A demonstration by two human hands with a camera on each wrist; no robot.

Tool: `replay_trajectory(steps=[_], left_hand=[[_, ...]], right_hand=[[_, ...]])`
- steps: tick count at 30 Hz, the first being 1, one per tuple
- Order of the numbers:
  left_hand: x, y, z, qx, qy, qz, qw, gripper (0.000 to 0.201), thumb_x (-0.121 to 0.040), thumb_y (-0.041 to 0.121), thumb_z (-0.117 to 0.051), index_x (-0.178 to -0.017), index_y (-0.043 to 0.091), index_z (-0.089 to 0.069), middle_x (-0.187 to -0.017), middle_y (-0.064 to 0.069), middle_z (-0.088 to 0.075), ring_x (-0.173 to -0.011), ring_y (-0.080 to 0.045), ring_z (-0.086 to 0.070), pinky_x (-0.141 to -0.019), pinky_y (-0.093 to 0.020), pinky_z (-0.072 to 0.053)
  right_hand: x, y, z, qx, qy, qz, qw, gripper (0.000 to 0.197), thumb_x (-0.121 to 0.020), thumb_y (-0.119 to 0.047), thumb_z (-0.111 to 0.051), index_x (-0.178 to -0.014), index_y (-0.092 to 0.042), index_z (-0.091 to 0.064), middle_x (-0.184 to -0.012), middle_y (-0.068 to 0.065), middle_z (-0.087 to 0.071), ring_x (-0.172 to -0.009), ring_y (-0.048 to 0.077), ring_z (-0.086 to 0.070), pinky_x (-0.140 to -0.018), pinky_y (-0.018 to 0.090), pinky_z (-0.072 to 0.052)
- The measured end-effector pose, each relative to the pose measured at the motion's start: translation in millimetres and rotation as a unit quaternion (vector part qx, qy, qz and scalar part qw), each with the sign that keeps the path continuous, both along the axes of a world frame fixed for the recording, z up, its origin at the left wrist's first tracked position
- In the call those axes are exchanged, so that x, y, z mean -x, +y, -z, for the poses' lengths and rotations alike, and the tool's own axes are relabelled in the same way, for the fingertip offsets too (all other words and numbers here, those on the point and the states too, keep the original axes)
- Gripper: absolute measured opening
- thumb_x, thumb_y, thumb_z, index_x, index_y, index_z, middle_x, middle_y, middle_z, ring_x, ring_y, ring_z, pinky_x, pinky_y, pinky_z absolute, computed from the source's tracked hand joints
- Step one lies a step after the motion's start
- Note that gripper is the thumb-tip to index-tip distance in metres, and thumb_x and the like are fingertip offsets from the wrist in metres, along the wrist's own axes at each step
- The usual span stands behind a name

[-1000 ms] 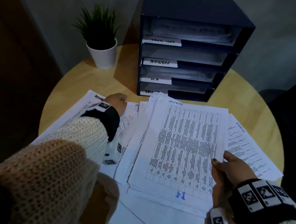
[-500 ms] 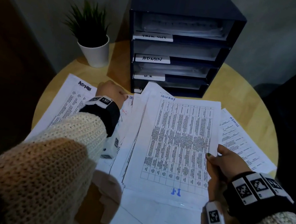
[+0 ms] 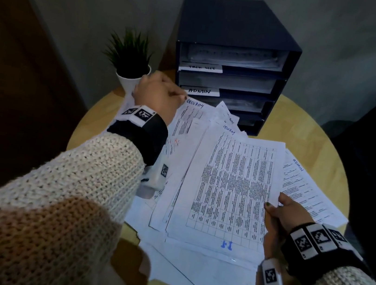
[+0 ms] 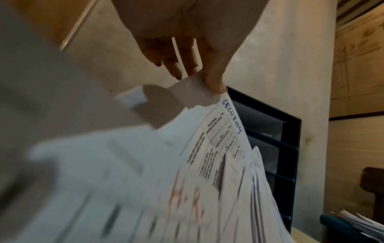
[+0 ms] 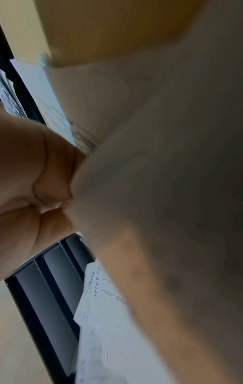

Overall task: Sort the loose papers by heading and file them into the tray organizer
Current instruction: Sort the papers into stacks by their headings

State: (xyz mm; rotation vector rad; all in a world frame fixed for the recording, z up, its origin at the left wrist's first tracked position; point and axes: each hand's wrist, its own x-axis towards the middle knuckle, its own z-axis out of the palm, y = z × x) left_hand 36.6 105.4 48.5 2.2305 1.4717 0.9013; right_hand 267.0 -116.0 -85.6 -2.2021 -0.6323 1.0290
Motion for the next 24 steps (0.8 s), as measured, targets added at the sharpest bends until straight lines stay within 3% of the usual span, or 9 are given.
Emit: replay_trajectory(steps=[4,7,13,15,17,19,22,23,24], left_hand=[[-3.1,-9.1,-25.9,0.016,-0.132,0.055,0.99,0.012,-0.089,0.023,-0.063,-0.093,0.022,-0.074,-0.094,0.008,-0.062,-0.09,-0.005,-0.055,-0.084,-0.018,-0.041],[-4.7,-16.1,-47.7,0.013,-0.228,0.071,0.971,0.012,-0.088,0.021,-0.062,-0.084,0.028,-0.071,-0.078,0.019,-0.065,-0.074,0.009,-0.056,-0.075,-0.011,-0.044],[0.6,-34.0,-99.8,-0.105,-0.369,0.117,0.916,0.013,-0.091,0.012,-0.055,-0.087,0.023,-0.061,-0.08,0.017,-0.061,-0.074,0.011,-0.056,-0.07,-0.01,-0.043],[4.8,-39.8,-113.4,-0.142,-0.386,0.127,0.902,0.012,-0.092,0.01,-0.053,-0.088,0.021,-0.058,-0.082,0.016,-0.061,-0.075,0.012,-0.057,-0.07,-0.01,-0.044],[8.1,-41.5,-118.0,-0.146,-0.393,0.118,0.9,0.013,-0.092,0.01,-0.053,-0.088,0.022,-0.058,-0.082,0.015,-0.061,-0.077,0.008,-0.058,-0.071,-0.012,-0.046],[10.2,-39.6,-110.4,-0.106,-0.387,0.09,0.911,0.015,-0.092,0.01,-0.054,-0.087,0.023,-0.059,-0.081,0.014,-0.06,-0.077,0.005,-0.058,-0.071,-0.011,-0.046],[13.6,-36.9,-76.4,-0.033,-0.354,0.038,0.934,0.015,-0.091,0.012,-0.056,-0.083,0.024,-0.058,-0.077,0.013,-0.058,-0.069,0.007,-0.054,-0.066,-0.008,-0.043],[14.7,-37.6,-61.0,-0.004,-0.341,0.027,0.94,0.012,-0.091,0.013,-0.057,-0.083,0.021,-0.058,-0.075,0.013,-0.058,-0.066,0.009,-0.053,-0.064,-0.006,-0.042],[15.4,-39.1,-44.8,0.025,-0.326,0.015,0.945,0.008,-0.091,0.015,-0.058,-0.084,0.018,-0.057,-0.073,0.011,-0.058,-0.065,0.008,-0.053,-0.062,-0.006,-0.042]], right_hand=[[2.1,-0.2,-2.4,0.003,-0.009,-0.008,1.0,0.029,-0.091,-0.012,-0.059,-0.119,-0.01,-0.059,-0.104,0.008,-0.066,-0.106,0.029,-0.061,-0.099,0.041,-0.044],[4.2,-0.6,-6.7,0.007,-0.007,0.01,1.0,0.033,-0.092,-0.009,-0.057,-0.124,-0.003,-0.053,-0.108,0.01,-0.061,-0.113,0.032,-0.056,-0.1,0.04,-0.04],[1.2,-2.5,-0.7,-0.005,-0.001,0.001,1.0,0.027,-0.09,-0.011,-0.059,-0.117,-0.012,-0.059,-0.1,0.009,-0.065,-0.096,0.026,-0.06,-0.094,0.038,-0.043],[-2.3,-3.8,3.4,-0.008,0.002,-0.004,1.0,0.029,-0.09,-0.013,-0.06,-0.119,-0.011,-0.059,-0.101,0.01,-0.066,-0.095,0.027,-0.06,-0.088,0.035,-0.043],[-3.6,-4.7,5.9,-0.024,0.017,0.003,1.0,0.03,-0.09,-0.009,-0.059,-0.12,-0.009,-0.059,-0.088,0.007,-0.066,-0.084,0.026,-0.059,-0.079,0.033,-0.042],[-6.0,-5.8,6.9,-0.042,0.05,0.031,0.997,0.03,-0.091,-0.002,-0.055,-0.12,-0.008,-0.058,-0.082,0.011,-0.064,-0.072,0.025,-0.055,-0.067,0.031,-0.041],[0.6,-6.5,-4.2,-0.077,0.053,0.028,0.995,0.034,-0.091,0.002,-0.05,-0.121,-0.011,-0.057,-0.084,0.016,-0.067,-0.071,0.032,-0.061,-0.052,0.021,-0.04],[1.7,-6.6,-6.1,-0.088,0.054,0.017,0.995,0.033,-0.091,0.0,-0.051,-0.121,-0.012,-0.057,-0.074,0.009,-0.071,-0.068,0.028,-0.066,-0.047,0.017,-0.039],[1.7,-6.1,-5.5,-0.089,0.059,0.0,0.994,0.03,-0.091,-0.002,-0.052,-0.119,-0.013,-0.057,-0.059,-0.005,-0.069,-0.056,0.013,-0.066,-0.046,0.017,-0.038]])
